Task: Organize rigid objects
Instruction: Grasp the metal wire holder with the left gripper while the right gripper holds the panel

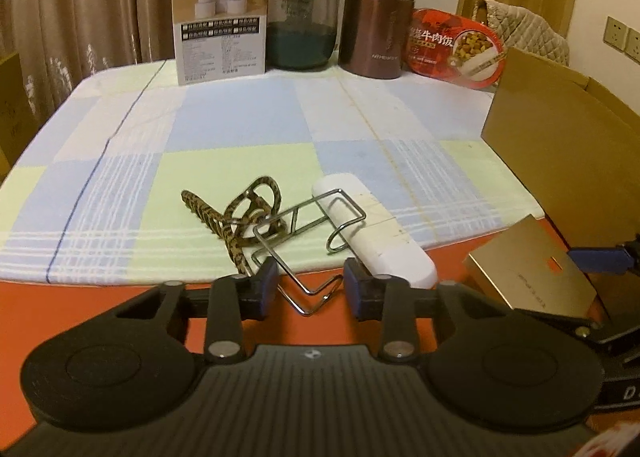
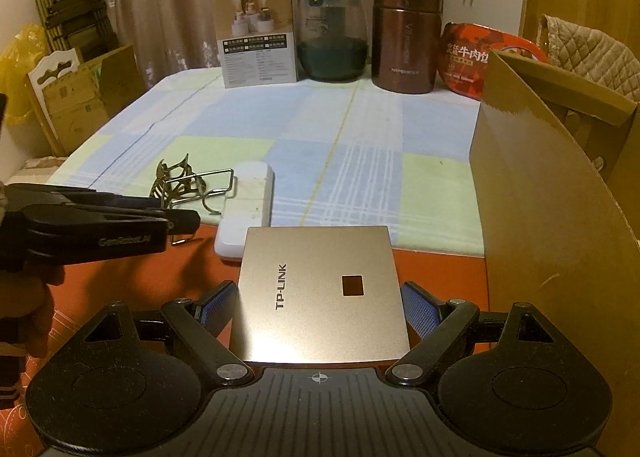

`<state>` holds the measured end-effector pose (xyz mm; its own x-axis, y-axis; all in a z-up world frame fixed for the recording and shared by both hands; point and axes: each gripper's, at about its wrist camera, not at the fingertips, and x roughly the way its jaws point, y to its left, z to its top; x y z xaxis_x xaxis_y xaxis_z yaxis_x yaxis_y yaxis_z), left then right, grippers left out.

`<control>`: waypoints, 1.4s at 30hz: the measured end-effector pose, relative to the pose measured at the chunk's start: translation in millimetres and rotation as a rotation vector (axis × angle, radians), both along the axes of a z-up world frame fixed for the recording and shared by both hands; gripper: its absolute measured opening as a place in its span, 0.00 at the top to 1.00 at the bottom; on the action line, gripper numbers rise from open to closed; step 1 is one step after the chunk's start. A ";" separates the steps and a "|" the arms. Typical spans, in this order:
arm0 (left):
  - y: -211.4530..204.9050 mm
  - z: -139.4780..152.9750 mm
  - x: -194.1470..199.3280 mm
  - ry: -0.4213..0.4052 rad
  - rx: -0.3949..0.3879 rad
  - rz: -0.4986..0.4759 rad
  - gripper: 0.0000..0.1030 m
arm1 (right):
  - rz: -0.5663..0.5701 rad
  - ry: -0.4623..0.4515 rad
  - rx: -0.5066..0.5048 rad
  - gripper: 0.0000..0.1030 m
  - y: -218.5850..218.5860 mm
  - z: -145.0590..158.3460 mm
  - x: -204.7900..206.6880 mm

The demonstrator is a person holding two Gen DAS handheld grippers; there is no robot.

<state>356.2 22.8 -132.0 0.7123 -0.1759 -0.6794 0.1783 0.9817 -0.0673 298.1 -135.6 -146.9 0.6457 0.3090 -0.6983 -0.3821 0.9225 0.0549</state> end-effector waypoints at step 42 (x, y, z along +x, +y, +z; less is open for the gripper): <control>-18.3 18.0 -61.7 -0.126 0.059 0.080 0.56 | -0.010 0.024 0.078 0.18 -18.8 16.0 -25.9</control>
<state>294.5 4.5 -113.9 0.8025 -0.0771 -0.5916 0.1023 0.9947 0.0091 272.2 -154.3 -130.9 0.6320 0.3566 -0.6880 -0.3708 0.9188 0.1355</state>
